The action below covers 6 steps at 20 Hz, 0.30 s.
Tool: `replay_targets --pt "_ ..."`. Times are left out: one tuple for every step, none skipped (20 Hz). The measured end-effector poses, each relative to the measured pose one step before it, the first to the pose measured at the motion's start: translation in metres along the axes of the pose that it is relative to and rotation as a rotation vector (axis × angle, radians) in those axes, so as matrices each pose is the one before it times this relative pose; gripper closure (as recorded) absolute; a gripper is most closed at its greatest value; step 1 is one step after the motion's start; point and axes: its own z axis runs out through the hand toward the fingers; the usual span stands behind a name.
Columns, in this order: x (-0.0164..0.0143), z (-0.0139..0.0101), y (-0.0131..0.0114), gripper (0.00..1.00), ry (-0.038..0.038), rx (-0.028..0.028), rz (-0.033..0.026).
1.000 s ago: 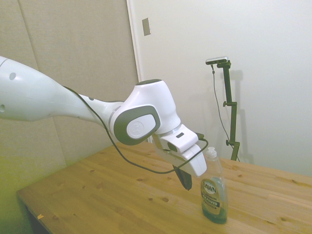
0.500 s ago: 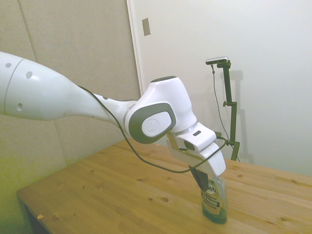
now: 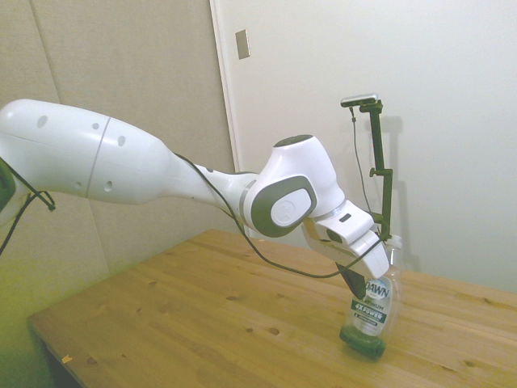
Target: Knock down the dish soap
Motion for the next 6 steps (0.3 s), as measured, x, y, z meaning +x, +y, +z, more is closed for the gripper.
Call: replay_targets --pt "0.00222 0.002 -0.00283 1.0 0.00158 0.00976 0.00864" --pt "0.00226 0.00156 -0.00206 1.0 0.0016 0.00987 0.00967" --pt "0.00148 0.00081 -0.00148 1.0 -0.00133 0.00674 0.00809" --pt "0.00152 0.00079 -0.0012 1.0 -0.00044 0.00441 0.00609" --pt "0.00148 0.00074 -0.00093 1.0 0.00092 0.00224 0.00458" --pt "0.00136 0.00077 -0.00118 1.0 0.00209 0.00109 0.00326"
